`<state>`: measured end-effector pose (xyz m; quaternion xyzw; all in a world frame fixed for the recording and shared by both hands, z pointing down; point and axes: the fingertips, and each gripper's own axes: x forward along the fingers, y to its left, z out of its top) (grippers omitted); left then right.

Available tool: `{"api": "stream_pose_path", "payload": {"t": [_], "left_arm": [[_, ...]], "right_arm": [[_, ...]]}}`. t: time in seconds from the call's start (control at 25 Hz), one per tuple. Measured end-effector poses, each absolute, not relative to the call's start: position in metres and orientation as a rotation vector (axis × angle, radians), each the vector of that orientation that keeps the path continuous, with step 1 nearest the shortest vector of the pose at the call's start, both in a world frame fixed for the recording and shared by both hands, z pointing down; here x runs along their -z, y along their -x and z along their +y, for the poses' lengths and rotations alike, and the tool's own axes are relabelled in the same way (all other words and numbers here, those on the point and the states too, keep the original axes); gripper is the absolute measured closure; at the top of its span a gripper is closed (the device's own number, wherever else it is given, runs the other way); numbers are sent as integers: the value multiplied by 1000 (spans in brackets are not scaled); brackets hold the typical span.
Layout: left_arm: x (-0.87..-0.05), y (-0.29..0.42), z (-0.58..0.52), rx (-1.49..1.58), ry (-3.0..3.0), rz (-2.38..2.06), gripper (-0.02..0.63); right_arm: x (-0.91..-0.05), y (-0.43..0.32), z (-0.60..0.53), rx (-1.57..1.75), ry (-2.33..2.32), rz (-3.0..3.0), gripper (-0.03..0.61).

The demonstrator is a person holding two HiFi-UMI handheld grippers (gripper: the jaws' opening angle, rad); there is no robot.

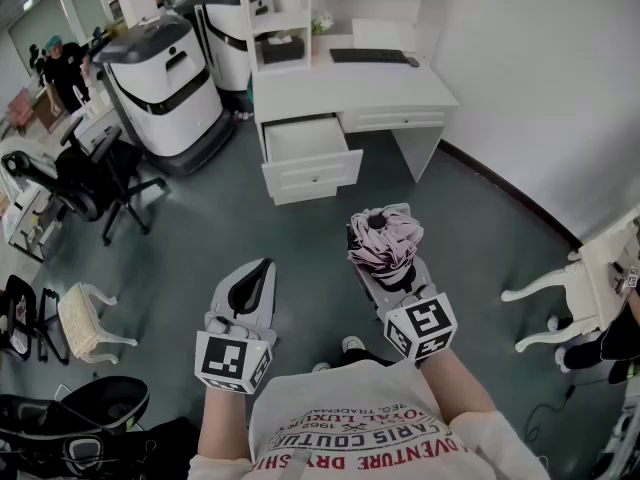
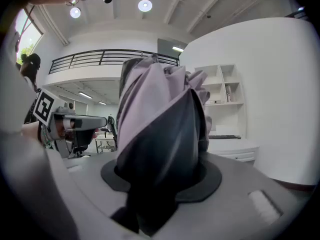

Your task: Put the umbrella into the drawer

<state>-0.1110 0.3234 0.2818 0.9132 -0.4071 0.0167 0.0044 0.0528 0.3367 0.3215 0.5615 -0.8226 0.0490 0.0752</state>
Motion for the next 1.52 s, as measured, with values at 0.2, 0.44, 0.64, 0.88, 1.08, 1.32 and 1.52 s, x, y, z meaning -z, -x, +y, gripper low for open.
{"api": "stream_pose_path", "payload": {"t": [0.2,0.44,0.64,0.88,1.08,1.32,1.52], "left_arm": [[-282,110,323,-64,-2859,-1268,609],[-286,106,322,-79,-2868,-1252,609],[-292,117,308,-95,-2847,-1248,609],[-308,114,273,-120,-2807,-1265,609],[-321,98,220,-150,-2767,-1324,609],[-319,59,123,-161,-2724,-1405,609],[-306,26,42,-123,-2683,-1486,609]], "right_arm": [[-323,-52,337,-168,-1673,-2464,383],[-327,-51,332,-182,-1637,-2476,382],[-334,-44,316,-172,-1632,-2449,380],[-350,-52,279,-249,-1626,-2439,375],[-364,-73,217,-284,-1582,-2463,374],[-369,-109,111,-298,-1501,-2501,373],[-368,-131,23,-284,-1377,-2544,373]]}}
